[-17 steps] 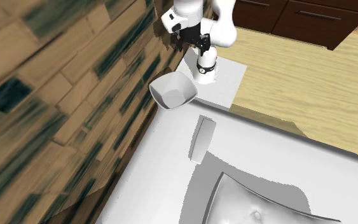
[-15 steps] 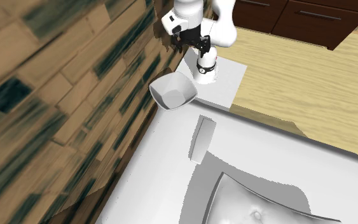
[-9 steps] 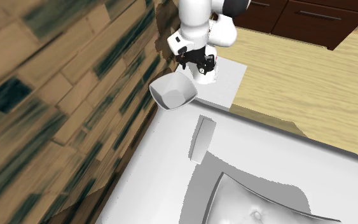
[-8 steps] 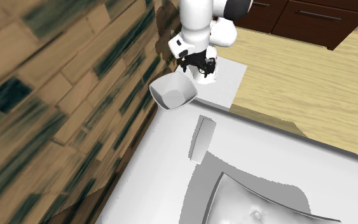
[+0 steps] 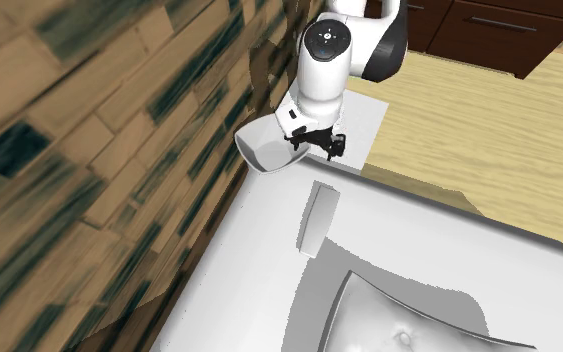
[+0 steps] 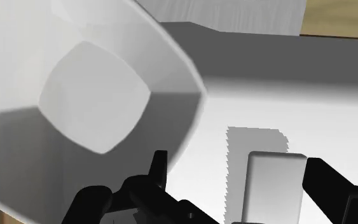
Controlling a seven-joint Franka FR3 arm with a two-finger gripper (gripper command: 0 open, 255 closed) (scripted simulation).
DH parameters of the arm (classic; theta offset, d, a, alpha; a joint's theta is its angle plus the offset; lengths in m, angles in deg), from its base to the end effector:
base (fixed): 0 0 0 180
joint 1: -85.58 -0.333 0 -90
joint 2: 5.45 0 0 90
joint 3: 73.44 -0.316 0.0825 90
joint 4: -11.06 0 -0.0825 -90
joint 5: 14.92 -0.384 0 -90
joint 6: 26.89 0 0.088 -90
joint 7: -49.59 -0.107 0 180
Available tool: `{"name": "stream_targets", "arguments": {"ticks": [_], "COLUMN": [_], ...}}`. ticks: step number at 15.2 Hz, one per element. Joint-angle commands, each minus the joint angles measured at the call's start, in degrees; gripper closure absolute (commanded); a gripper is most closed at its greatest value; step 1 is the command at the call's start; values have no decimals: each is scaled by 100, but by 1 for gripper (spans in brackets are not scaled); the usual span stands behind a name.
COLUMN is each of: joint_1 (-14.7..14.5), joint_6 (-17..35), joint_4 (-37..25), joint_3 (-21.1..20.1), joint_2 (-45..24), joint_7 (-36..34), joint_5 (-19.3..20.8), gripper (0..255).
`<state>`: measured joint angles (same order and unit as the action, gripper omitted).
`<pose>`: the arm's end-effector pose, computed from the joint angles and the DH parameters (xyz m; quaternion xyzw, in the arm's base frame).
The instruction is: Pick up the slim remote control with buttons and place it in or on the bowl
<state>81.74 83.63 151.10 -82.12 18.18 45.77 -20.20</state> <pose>0.3954 0.0959 0.4412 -0.9973 -0.0495 0.0540 0.0047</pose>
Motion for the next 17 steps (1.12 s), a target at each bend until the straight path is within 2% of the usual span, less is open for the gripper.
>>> {"name": "stream_targets", "arguments": {"ticks": [1,6,12,17], "joint_1": [-25,-73,-175,-188], "joint_6": [353,1064,1652,2021], "joint_4": [-208,-721,-1546,-1388], "joint_3": [-139,-417,-618,-607], "joint_2": [-456,-1466,-2675,-2893], "joint_7": [-179,-639,-1254,-1310], "joint_5": [15,205,668,747], "gripper": [0,0,0,0]}}
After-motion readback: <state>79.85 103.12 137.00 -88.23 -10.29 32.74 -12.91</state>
